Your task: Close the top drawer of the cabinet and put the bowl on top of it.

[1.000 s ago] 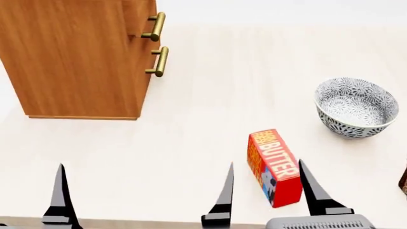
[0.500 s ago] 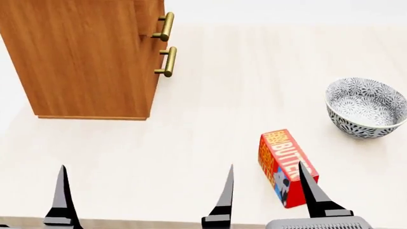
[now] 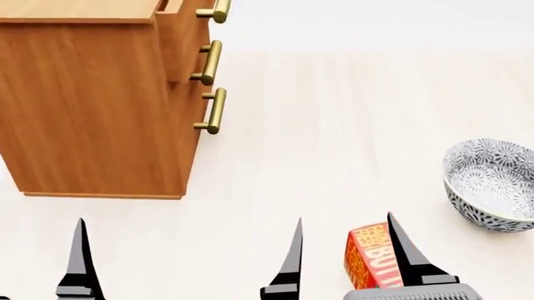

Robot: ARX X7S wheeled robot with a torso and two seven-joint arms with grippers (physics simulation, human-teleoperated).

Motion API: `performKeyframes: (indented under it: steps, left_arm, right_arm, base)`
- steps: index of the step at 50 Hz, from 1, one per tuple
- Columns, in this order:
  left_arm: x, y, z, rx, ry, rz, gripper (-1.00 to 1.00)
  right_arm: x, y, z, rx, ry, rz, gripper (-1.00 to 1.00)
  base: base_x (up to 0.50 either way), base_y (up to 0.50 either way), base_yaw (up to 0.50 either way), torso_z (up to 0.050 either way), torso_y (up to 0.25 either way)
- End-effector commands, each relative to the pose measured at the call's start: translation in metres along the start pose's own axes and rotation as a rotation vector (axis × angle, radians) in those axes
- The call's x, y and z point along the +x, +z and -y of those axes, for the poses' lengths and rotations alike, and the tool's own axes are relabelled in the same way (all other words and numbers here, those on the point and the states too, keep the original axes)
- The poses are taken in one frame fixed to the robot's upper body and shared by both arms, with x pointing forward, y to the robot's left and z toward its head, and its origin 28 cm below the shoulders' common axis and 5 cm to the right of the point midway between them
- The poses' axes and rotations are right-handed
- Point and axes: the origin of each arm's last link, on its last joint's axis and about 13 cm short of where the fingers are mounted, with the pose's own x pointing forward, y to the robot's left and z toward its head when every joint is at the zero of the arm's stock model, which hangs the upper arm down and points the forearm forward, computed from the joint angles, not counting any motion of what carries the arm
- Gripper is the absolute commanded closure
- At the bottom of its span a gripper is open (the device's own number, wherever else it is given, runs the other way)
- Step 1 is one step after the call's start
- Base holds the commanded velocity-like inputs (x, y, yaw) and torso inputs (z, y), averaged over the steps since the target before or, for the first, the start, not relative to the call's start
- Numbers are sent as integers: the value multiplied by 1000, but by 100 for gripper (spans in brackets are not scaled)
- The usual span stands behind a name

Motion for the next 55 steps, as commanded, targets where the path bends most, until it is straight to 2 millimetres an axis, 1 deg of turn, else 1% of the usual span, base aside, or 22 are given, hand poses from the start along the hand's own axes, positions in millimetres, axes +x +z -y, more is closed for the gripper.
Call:
performKeyframes:
  steps: [1, 55]
  left_arm:
    - [0, 0, 0, 1, 0, 0, -100]
    - [-1, 1, -1, 1, 1, 6, -100]
  right_arm:
    - [0, 0, 0, -1, 1, 1, -100]
    - [1, 1, 1, -14, 0, 5, -100]
  base:
    - [500, 0, 0, 0, 0]
    - [500, 0, 0, 0, 0]
